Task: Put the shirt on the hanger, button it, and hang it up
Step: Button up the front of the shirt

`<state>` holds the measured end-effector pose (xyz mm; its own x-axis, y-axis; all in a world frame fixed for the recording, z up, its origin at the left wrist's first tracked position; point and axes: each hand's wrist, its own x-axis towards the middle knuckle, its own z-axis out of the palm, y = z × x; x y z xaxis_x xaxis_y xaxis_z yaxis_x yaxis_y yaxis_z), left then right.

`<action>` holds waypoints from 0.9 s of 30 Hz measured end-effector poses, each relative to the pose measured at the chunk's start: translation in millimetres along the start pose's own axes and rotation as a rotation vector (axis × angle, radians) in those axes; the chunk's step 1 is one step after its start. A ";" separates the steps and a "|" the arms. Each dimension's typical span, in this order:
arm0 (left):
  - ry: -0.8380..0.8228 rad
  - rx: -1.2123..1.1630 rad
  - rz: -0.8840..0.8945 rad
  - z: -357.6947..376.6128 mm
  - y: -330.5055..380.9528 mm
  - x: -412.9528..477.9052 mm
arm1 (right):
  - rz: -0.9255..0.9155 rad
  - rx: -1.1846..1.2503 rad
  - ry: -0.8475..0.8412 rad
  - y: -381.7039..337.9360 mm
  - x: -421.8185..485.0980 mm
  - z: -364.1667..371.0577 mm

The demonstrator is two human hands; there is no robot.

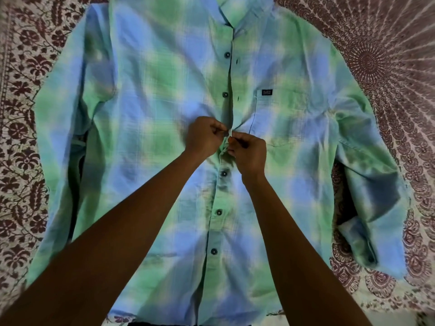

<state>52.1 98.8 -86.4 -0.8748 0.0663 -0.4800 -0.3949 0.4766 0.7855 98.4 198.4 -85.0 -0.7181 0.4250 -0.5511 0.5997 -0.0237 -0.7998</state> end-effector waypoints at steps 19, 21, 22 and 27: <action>-0.009 -0.084 0.026 6.6 -3.7 -3.7 | 0.128 0.326 -0.145 -0.1 0.7 -15.4; -0.006 -0.080 0.029 6.8 -4.6 -3.4 | 0.122 0.321 -0.146 0.2 0.9 -15.3; -0.005 -0.076 0.031 7.2 -4.5 -3.6 | 0.118 0.318 -0.145 0.6 0.4 -15.1; 0.008 -0.015 0.078 6.5 -3.0 -4.5 | 0.094 0.329 -0.114 7.0 -0.7 -11.5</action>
<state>59.1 102.8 -89.2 -0.9052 0.0957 -0.4141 -0.3295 0.4574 0.8259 107.2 208.4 -87.5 -0.7110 0.3040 -0.6341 0.5329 -0.3554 -0.7679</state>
